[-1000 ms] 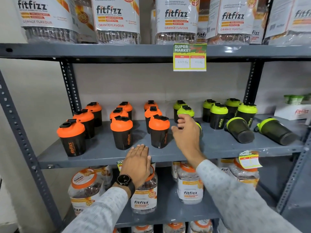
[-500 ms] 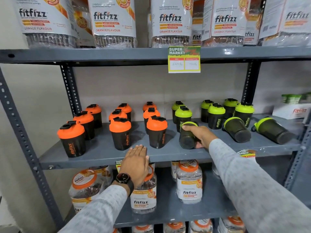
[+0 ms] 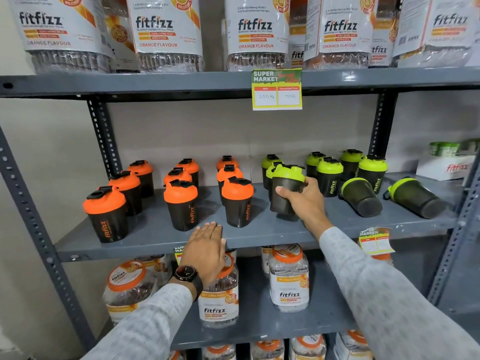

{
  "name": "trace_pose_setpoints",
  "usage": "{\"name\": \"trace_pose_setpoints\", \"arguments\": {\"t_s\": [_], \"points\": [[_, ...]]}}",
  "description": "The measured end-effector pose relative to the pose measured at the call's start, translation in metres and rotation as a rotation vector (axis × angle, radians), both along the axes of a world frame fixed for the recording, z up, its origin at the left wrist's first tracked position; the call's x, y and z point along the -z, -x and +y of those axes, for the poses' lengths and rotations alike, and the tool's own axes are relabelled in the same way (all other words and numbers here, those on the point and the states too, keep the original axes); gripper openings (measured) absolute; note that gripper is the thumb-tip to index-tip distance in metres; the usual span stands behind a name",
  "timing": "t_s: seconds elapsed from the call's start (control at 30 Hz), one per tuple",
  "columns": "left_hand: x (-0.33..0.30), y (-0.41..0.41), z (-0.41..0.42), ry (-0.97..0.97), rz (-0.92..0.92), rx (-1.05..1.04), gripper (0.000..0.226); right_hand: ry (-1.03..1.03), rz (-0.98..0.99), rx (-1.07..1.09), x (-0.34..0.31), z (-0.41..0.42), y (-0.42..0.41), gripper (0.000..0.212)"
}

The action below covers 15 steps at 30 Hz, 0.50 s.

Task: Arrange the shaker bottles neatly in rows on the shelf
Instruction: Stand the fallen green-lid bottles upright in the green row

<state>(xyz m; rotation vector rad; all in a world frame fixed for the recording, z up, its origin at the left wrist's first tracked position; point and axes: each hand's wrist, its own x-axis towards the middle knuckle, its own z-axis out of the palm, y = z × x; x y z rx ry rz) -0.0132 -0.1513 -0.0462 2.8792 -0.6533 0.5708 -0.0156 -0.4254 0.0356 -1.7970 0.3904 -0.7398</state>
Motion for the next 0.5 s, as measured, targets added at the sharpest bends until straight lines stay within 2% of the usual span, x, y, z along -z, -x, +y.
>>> {"name": "trace_pose_setpoints", "arguments": {"t_s": [0.2,0.5], "points": [[-0.002,0.001,0.0,0.006,-0.005,0.007,0.057,0.175,-0.116,0.038,0.029,0.011,0.008,0.089],[-0.003,0.0,0.001,0.01,0.022,0.021,0.057,0.203,-0.138,0.042,0.042,0.017,0.01,0.089]]}}
